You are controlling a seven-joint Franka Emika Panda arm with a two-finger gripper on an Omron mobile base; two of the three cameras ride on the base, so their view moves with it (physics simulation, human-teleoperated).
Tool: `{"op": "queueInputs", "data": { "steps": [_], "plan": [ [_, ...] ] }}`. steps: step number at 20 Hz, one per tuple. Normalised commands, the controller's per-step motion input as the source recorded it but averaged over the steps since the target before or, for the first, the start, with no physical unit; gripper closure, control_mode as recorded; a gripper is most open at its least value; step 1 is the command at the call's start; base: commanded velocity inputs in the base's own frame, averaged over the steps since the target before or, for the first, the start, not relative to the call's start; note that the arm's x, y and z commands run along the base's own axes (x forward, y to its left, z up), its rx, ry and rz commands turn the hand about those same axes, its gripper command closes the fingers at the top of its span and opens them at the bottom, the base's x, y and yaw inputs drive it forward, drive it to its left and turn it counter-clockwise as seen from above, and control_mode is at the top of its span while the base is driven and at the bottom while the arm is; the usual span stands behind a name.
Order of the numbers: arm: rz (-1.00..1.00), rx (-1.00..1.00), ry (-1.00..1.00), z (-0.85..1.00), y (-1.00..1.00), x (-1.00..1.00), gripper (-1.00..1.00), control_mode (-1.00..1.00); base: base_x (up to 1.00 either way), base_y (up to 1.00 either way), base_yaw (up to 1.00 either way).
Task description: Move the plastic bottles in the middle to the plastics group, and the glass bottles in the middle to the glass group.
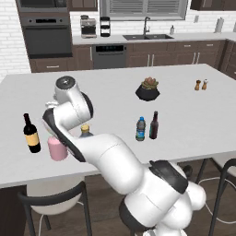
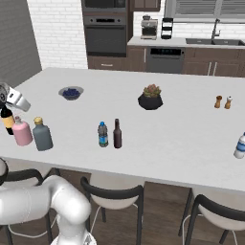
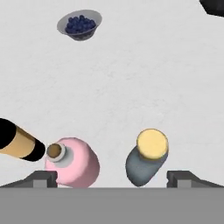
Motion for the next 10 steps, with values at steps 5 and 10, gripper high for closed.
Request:
{"op": "queueInputs", "data": {
  "steps": [5,10],
  "plan": [
    [0.0,0.02,0.0,0.13,-0.99,-0.05,-1.0,-1.0,0.0,0.0,0.0],
    [0.0,0.0,0.0,0.03,-1.0,0.0,-1.0,-1.0,0.0,0.0,0.0]
  ]
}}
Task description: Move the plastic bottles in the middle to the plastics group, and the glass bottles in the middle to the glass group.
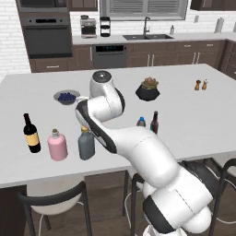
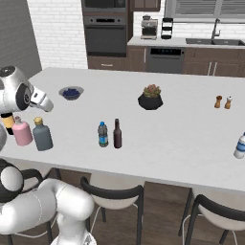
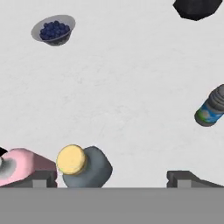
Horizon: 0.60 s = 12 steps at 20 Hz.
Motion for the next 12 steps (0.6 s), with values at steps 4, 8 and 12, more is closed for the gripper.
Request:
{"op": "queueInputs", "data": {
  "steps": [4,8,12],
  "plan": [
    [0.0,0.0,0.0,0.0,-1.0,0.0,-1.0,-1.0,0.0,0.0,0.0],
    [0.0,0.0,0.02,0.0,-0.99,0.05,-1.0,-1.0,0.0,0.0,0.0],
    [0.0,0.0,0.06,0.0,-0.84,0.14,-1.0,-1.0,0.0,0.0,0.0]
  ]
}}
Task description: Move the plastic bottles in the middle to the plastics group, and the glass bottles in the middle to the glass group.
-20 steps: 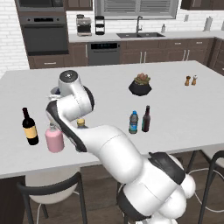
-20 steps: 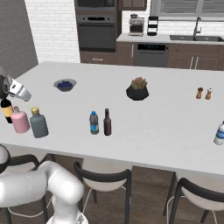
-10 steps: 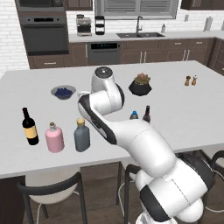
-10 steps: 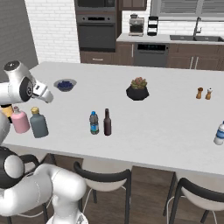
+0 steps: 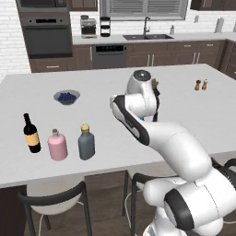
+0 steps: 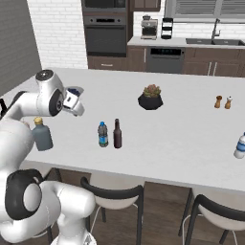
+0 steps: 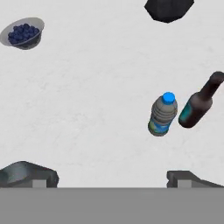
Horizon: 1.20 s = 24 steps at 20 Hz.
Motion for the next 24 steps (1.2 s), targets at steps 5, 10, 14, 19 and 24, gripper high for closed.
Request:
{"op": "queueInputs", "data": {
  "steps": [5,10,14,19,24],
  "plan": [
    [0.0,0.0,0.07,0.0,-0.65,0.12,-1.0,-1.0,0.0,0.0,0.0],
    [0.0,-0.01,0.16,-0.04,-0.42,0.04,-1.0,-1.0,0.0,0.0,0.0],
    [-0.06,-0.06,0.18,-0.38,-0.03,0.0,-1.0,-1.0,0.0,0.0,0.0],
    [-0.02,-0.02,0.09,-0.33,-0.15,0.0,-1.0,-1.0,0.0,0.0,0.0],
    [0.0,0.0,0.0,-0.23,-0.23,0.0,-1.0,-1.0,0.0,0.0,0.0]
  ]
}}
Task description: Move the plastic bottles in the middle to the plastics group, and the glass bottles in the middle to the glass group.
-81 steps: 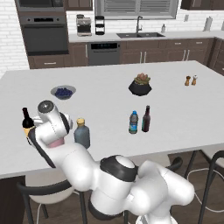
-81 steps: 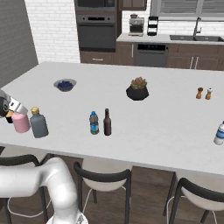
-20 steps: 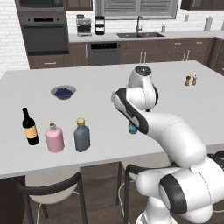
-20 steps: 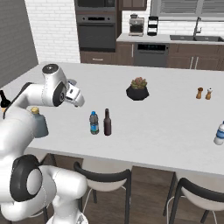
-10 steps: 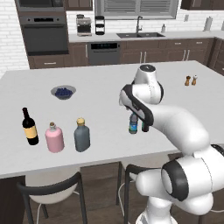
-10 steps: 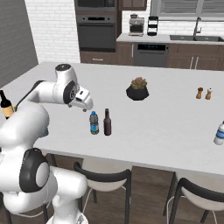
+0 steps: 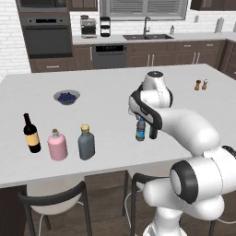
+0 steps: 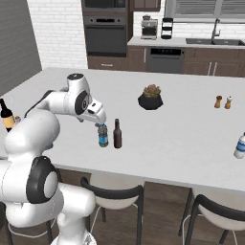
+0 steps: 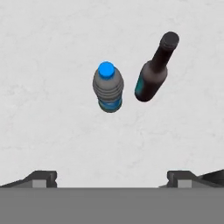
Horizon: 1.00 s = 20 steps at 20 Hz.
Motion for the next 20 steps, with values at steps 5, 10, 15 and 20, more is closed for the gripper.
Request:
{"op": "queueInputs", "data": {
  "steps": [5,10,15,20],
  "plan": [
    [0.0,0.0,-0.04,-0.29,-0.2,0.05,-1.0,-1.0,0.0,0.0,0.0],
    [0.0,0.0,-0.05,-0.04,0.0,0.0,-1.0,-1.0,0.0,0.0,0.0],
    [-0.01,0.0,-0.03,-0.01,0.03,0.03,-1.0,-1.0,0.0,0.0,0.0],
    [-0.08,0.0,0.0,0.0,0.17,0.21,-1.0,-1.0,0.0,0.0,0.0]
  ]
}}
